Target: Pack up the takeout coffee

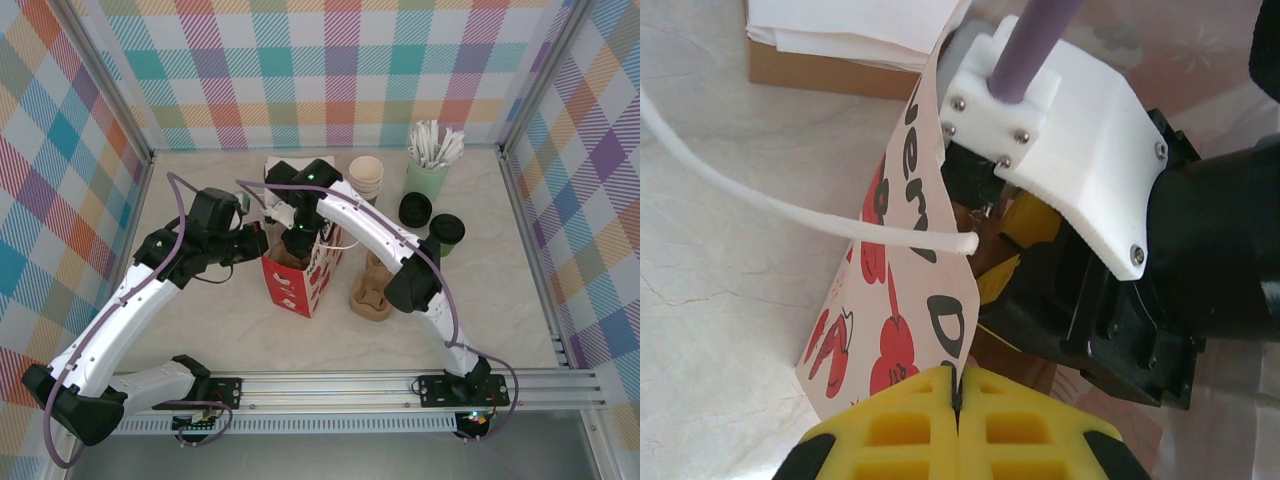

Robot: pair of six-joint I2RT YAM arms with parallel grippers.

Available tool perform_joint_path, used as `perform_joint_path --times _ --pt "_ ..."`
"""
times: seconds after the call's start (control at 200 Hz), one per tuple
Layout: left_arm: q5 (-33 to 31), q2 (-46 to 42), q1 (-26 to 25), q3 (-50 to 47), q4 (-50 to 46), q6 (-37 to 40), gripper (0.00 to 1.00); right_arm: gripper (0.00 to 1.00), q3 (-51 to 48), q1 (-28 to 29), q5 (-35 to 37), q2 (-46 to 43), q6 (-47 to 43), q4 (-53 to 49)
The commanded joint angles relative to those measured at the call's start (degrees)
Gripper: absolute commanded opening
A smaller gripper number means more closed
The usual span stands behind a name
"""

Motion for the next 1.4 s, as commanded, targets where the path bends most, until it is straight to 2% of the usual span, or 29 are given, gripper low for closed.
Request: perform_joint_path --times 0.0,0.145,0.34,0.645,0.85,1.095,1.395 --pt "2.25 -1.18 -1.27 -0.62 1.81 -0.42 0.05 0.29 2.16 -0.24 -2.99 1.11 1.52 -1.87" --pt "-0.91 -1.50 -1.42 -0.45 0.10 -0.13 0.04 0.29 1.43 -0.76 -2.53 0.27 1.53 -2.74" --pt "0.09 -1.26 -3.10 0.11 0.89 1.13 0.04 0.29 0.15 -1.05 -2.49 -0.56 -0.27 -2.48" --pt "-3.96 -1.98 -3.67 1.32 -0.18 -0.33 0.04 0.29 -7.55 -0.82 0.87 -0.80 -3.94 -2.02" --pt "-3.59 -1.73 -3.67 1.29 -0.27 -0.38 0.04 0.32 -7.77 -0.80 -0.55 -1.53 -3.62 -0.29" --pt "-3.92 -1.68 -3.67 1.05 -0.45 -0.42 0.04 0.43 -7.26 -0.81 -0.29 -2.58 -3.27 -0.09" --pt "-3.77 -1.63 -3.67 0.54 -0.51 -0.67 0.04 0.65 -4.11 -0.83 -0.29 -3.96 -2.57 -0.30"
